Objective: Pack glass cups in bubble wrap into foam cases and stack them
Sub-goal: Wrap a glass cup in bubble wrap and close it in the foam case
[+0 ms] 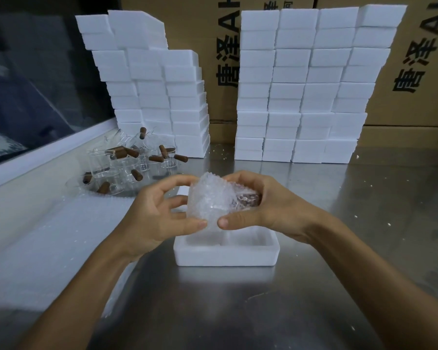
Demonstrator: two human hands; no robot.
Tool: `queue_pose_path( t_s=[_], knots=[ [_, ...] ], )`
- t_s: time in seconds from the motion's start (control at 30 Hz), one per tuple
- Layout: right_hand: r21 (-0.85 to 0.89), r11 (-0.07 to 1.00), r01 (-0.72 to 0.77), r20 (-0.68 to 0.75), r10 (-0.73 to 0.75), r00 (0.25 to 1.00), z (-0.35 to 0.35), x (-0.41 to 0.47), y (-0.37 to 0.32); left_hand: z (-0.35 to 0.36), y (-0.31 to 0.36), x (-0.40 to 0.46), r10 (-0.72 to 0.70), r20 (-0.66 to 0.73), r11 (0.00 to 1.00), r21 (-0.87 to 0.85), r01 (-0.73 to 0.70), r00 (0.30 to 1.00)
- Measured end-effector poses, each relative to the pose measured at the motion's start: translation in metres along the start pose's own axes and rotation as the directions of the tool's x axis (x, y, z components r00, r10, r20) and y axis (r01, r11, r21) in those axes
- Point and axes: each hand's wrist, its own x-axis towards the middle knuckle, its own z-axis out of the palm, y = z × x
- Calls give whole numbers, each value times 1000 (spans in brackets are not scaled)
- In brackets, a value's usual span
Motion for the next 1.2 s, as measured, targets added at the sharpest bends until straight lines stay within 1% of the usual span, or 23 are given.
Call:
queue_pose_path(
  t_s=[0.1, 0.2, 0.27, 0.33, 0.4, 0.47, 0.53, 0.6, 0.67, 0.73, 0.8, 0.87, 0.93, 1.0, 1.03, 1.13, 1.2],
  knots=[
    [-186, 980, 69, -67, -83, 994, 1, 1, 1, 2, -2, 0, 50, -27, 995, 84, -48, 998],
    [-366, 924, 113, -112, -164, 980, 4, 3, 3, 6, -3, 1, 137, -37, 968, 216, -125, 990],
    [-451, 883, 129, -141, -213, 967, 4, 4, 6, 8, -4, 1, 191, -58, 935, 315, -163, 980],
    [-502, 852, 149, -159, -260, 952, 4, 5, 9, 9, -5, 2, 216, -55, 913, 364, -182, 975],
    [-544, 825, 153, -181, -294, 938, 5, 7, 11, 7, -6, 0, 200, -26, 920, 350, -179, 979],
    [-581, 795, 176, -197, -347, 917, 5, 7, 13, 8, -6, 0, 165, -11, 945, 290, -154, 986],
    [-619, 752, 225, -178, -414, 893, 7, 8, 15, 10, -5, 1, 133, -44, 966, 229, -120, 990],
    [-638, 728, 251, -151, -437, 887, 10, 8, 17, 13, -7, 3, 117, -100, 968, 234, -90, 988],
    [-636, 729, 251, -130, -421, 898, 13, 9, 18, 15, -9, 3, 128, -130, 959, 270, -90, 983],
    [-606, 762, 231, -112, -369, 923, 12, 8, 17, 13, -10, 2, 127, -158, 966, 245, -86, 979],
    [-470, 862, 191, -117, -276, 954, 7, 8, 16, 8, -12, 2, 114, -165, 972, 223, -75, 980],
    [-345, 930, 131, -146, -190, 971, 1, 7, 16, 5, -16, 2, 92, -153, 961, 272, -47, 984],
    [-359, 929, 92, -154, -157, 976, -4, 7, 15, 2, -20, 2, 92, -130, 910, 414, -31, 987],
    [-387, 919, 78, -140, -142, 980, -6, 8, 17, 1, -24, 2, 100, -98, 824, 567, -27, 990],
    [-392, 918, 67, -133, -128, 983, -6, 9, 18, 0, -26, 1, 86, -90, 792, 611, -13, 992],
    [-414, 910, 31, -111, -85, 990, -6, 11, 22, -2, -30, 1, -37, -60, 750, 658, 68, 997],
    [-454, 891, 21, -103, -75, 992, -6, 13, 25, -3, -32, 1, -85, -37, 734, 674, 87, 996]
  ],
)
